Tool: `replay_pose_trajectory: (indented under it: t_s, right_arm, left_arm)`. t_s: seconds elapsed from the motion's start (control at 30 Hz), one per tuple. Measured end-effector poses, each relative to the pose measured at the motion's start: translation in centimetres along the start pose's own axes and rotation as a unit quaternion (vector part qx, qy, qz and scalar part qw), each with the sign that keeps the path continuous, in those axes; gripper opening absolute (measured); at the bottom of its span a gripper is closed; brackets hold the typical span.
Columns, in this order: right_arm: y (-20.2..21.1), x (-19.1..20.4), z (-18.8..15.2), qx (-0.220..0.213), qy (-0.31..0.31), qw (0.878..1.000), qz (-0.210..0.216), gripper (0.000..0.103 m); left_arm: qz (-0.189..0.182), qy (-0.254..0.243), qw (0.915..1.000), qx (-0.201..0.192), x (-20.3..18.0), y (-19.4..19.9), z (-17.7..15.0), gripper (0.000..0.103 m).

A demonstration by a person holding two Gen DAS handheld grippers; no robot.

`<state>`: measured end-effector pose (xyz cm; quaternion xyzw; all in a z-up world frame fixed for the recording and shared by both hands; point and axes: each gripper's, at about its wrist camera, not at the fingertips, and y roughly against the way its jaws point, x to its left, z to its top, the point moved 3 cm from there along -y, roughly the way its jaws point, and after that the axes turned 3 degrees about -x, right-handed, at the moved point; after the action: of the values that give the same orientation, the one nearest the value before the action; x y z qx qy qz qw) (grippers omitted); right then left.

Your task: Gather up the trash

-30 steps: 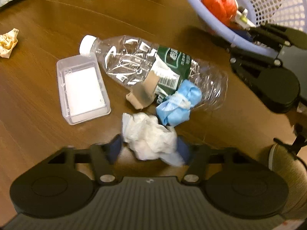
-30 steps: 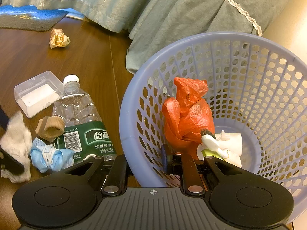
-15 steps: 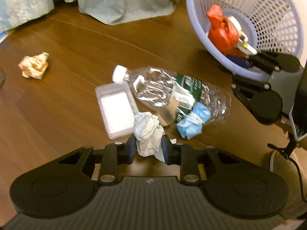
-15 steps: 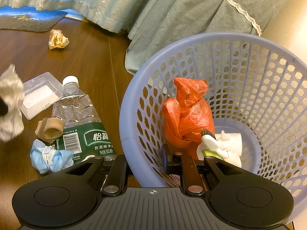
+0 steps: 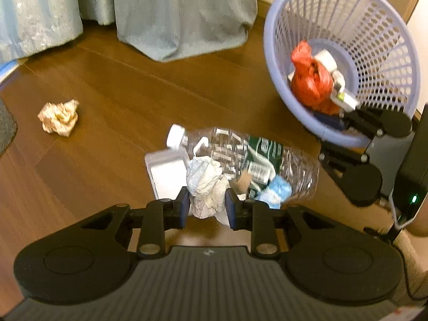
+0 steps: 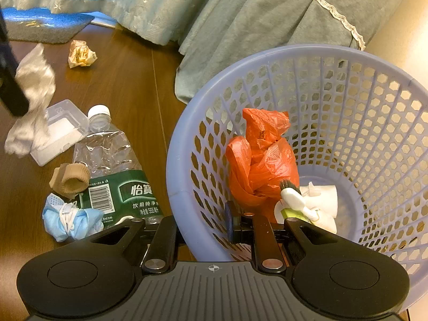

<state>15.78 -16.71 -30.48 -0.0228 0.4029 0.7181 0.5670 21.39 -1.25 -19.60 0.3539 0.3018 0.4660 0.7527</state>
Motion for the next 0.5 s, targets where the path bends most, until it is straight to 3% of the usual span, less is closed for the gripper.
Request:
replay_pose_trajectory:
  t_s: [0.23, 0.5]
  right_arm:
    - [0.0, 0.0, 0.0, 0.0, 0.0, 1.0, 0.0, 0.014]
    - [0.0, 0.0, 0.0, 0.0, 0.0, 1.0, 0.0, 0.014]
  left_arm:
    - [0.008, 0.026, 0.9979, -0.058, 0.1, 1.8, 2.7, 0.023]
    - [-0.012, 0.028, 0.9961, -0.083, -1.1, 2.8, 5.0, 0.023]
